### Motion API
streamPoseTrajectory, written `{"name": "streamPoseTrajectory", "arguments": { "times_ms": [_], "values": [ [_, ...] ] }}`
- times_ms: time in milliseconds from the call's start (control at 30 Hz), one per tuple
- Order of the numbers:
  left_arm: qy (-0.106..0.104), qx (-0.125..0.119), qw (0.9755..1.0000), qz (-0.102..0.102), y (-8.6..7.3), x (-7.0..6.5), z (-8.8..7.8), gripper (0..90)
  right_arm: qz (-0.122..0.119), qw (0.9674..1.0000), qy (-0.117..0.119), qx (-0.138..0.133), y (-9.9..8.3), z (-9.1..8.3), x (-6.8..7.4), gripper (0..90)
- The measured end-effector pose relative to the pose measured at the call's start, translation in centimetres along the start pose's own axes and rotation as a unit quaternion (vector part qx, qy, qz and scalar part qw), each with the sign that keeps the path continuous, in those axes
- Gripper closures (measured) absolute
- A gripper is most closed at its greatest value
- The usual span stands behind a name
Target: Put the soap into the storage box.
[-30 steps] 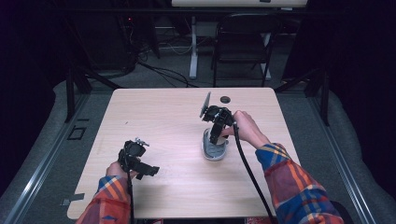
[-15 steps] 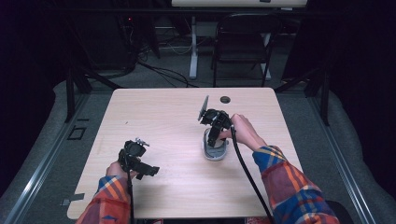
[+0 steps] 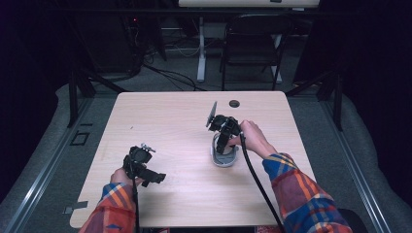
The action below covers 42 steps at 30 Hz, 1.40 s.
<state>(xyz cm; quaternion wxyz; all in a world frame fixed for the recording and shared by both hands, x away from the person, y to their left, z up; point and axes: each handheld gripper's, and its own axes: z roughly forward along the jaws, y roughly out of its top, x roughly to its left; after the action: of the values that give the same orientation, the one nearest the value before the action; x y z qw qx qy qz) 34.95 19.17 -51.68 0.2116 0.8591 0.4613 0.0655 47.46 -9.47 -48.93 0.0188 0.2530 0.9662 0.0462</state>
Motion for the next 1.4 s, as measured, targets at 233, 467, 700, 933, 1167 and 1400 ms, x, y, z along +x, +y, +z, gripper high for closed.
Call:
{"name": "streamPoseTrajectory", "arguments": {
  "times_ms": [233, 467, 700, 933, 1167, 1400],
  "values": [
    [0.0, 0.002, 1.0, 0.001, 0.0, 0.0, 0.0, 0.0, -0.001, 1.0, 0.003, -0.001, -0.2, 0.6, -0.1, 23.8],
    [0.001, 0.001, 1.0, 0.001, 0.0, 0.0, 0.0, 0.0, 0.001, 1.0, 0.005, -0.003, -0.3, 1.0, -0.1, 23.7],
    [0.0, 0.003, 1.0, 0.002, 0.0, 0.0, 0.0, 0.0, 0.001, 1.0, 0.008, 0.0, -0.6, 1.2, -0.3, 23.6],
    [0.001, 0.002, 1.0, 0.002, 0.0, 0.0, 0.1, 0.0, 0.007, 0.9999, 0.013, -0.008, -1.0, 1.4, -0.5, 23.4],
    [0.0, 0.002, 1.0, 0.002, 0.0, -0.1, 0.1, 0.0, 0.006, 0.9996, 0.01, -0.024, -1.9, -0.1, -0.5, 15.5],
    [0.0, 0.002, 1.0, 0.001, 0.0, -0.1, 0.1, 0.0, 0.003, 0.9985, -0.006, -0.054, -3.4, -2.4, 0.1, 11.9]
  ]
}}
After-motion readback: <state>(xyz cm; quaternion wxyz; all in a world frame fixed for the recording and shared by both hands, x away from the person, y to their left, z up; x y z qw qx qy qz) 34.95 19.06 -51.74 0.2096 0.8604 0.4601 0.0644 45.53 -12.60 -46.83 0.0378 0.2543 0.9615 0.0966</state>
